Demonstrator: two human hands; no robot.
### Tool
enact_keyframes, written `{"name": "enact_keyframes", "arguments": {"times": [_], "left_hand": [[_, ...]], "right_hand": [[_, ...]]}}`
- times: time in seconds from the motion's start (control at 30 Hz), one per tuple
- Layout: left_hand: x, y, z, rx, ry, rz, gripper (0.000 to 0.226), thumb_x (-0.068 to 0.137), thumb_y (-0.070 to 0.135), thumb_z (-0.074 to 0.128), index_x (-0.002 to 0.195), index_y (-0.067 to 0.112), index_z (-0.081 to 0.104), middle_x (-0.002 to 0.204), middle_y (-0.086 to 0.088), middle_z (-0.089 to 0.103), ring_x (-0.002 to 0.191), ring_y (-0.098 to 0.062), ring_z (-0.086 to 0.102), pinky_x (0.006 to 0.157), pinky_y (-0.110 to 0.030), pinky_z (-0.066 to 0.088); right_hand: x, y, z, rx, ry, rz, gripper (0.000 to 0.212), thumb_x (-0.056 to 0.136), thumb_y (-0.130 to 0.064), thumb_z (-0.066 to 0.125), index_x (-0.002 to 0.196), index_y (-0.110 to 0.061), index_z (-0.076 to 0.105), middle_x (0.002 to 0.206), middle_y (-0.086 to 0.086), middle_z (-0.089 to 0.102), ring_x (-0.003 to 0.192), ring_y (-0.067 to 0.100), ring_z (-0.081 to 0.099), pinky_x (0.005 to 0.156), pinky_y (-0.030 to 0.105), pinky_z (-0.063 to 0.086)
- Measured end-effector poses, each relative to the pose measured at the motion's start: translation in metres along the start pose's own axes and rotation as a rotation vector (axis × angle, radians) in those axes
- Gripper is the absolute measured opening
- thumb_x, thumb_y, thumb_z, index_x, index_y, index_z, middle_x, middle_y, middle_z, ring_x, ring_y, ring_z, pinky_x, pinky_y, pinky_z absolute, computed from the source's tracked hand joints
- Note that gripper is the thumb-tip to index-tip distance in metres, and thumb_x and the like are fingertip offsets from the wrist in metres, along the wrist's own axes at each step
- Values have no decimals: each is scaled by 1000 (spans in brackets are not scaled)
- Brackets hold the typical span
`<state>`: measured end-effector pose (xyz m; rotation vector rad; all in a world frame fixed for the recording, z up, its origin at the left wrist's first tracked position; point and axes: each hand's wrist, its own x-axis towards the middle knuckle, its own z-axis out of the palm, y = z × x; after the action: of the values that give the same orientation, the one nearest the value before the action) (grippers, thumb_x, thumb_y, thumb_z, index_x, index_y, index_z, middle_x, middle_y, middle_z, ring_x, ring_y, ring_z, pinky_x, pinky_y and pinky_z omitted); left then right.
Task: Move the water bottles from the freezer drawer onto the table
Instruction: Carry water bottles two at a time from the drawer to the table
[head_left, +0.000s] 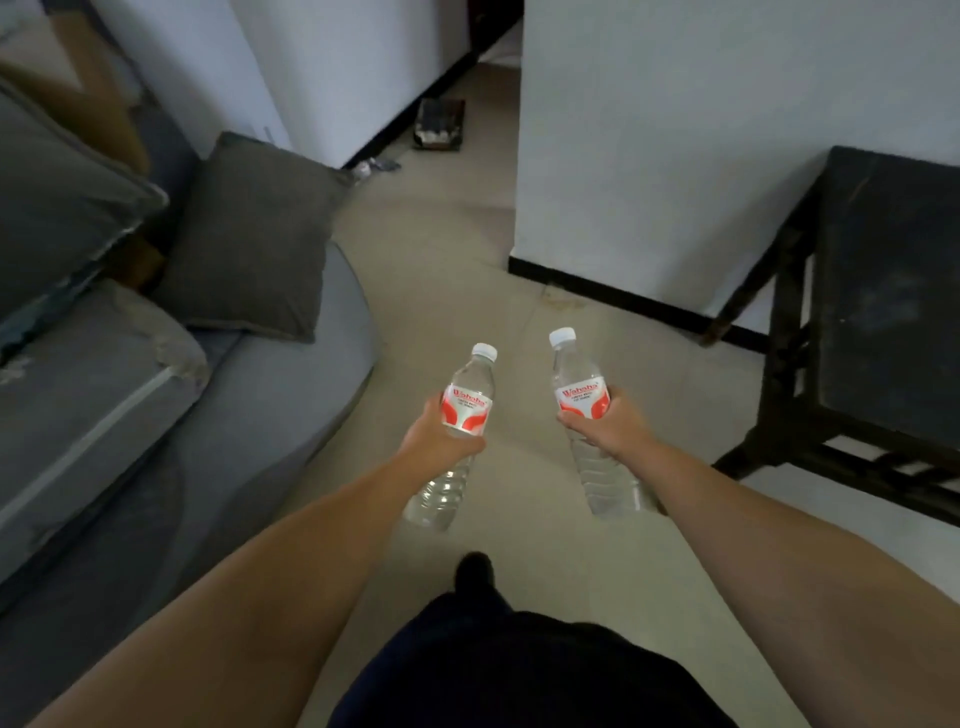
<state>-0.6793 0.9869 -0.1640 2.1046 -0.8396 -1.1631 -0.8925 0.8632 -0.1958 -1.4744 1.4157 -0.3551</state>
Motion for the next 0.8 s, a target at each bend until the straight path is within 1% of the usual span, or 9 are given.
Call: {"name": "enact_keyframes", "arguments": {"times": [0.07, 0.2, 0.3, 0.37, 0.43, 0.57, 0.67, 0.73, 0.8], "left_hand": [[35, 25, -14, 50, -11, 30, 73, 57, 30, 76, 123, 24, 46, 105, 2, 64, 93, -20, 65, 82, -35, 55], [94, 69, -19, 123, -41, 100, 73, 51, 37, 75, 118, 24, 49, 102, 1, 66, 91, -21, 66, 79, -32, 53], [129, 101, -6, 157, -128, 142, 65, 65, 27, 79, 121, 25, 46, 104, 4, 63, 92, -18, 62, 78, -29, 46], [155, 120, 10, 181, -184, 181, 67, 67, 23, 80, 124, 23, 45, 106, 3, 62, 95, -20, 62, 83, -31, 47], [178, 139, 25, 204, -235, 215, 68, 67, 21, 80, 125, 21, 45, 109, 1, 63, 93, -18, 62, 81, -30, 48], [230, 202, 65, 214, -344, 266, 67, 72, 14, 78, 127, 22, 41, 108, 3, 58, 83, -8, 55, 63, -17, 39], [265, 251, 94, 223, -372, 290, 68, 68, 13, 80, 123, 24, 42, 111, -2, 61, 93, -18, 61, 75, -27, 48], [290, 294, 119, 239, -391, 332, 65, 63, 15, 81, 113, 30, 43, 104, 2, 62, 95, -20, 63, 83, -37, 54], [308, 322, 138, 245, -402, 371, 61, 60, 21, 81, 110, 29, 46, 100, 3, 63, 92, -18, 64, 86, -40, 55]], "right_hand": [[22, -18, -2, 25, 56, 26, 55, 69, -38, 82, 113, -17, 57, 98, 3, 68, 77, 16, 65, 67, 27, 53], [56, -33, -14, 68, 114, 70, 51, 74, -35, 81, 114, -17, 55, 97, 1, 64, 72, 11, 62, 57, 19, 48], [84, -36, -33, 103, 149, 123, 65, 67, -44, 83, 120, -17, 55, 105, 4, 67, 88, 20, 67, 77, 35, 58], [106, -33, -51, 110, 179, 154, 73, 61, -50, 83, 120, -18, 55, 106, 3, 67, 94, 22, 67, 86, 42, 57], [124, -33, -69, 117, 184, 181, 75, 60, -51, 82, 121, -19, 54, 107, 3, 66, 97, 22, 65, 88, 45, 56], [178, -34, -124, 134, 243, 185, 73, 68, -44, 82, 127, -16, 49, 113, 5, 63, 101, 23, 63, 91, 44, 55], [212, -38, -167, 171, 274, 213, 73, 71, -40, 81, 129, -14, 45, 115, 6, 61, 103, 25, 63, 89, 42, 55], [236, -41, -205, 211, 299, 210, 69, 74, -35, 79, 130, -13, 45, 116, 7, 61, 106, 26, 63, 88, 38, 55], [249, -44, -233, 227, 334, 205, 68, 76, -33, 78, 132, -13, 46, 118, 6, 61, 109, 25, 62, 88, 36, 54]]}}
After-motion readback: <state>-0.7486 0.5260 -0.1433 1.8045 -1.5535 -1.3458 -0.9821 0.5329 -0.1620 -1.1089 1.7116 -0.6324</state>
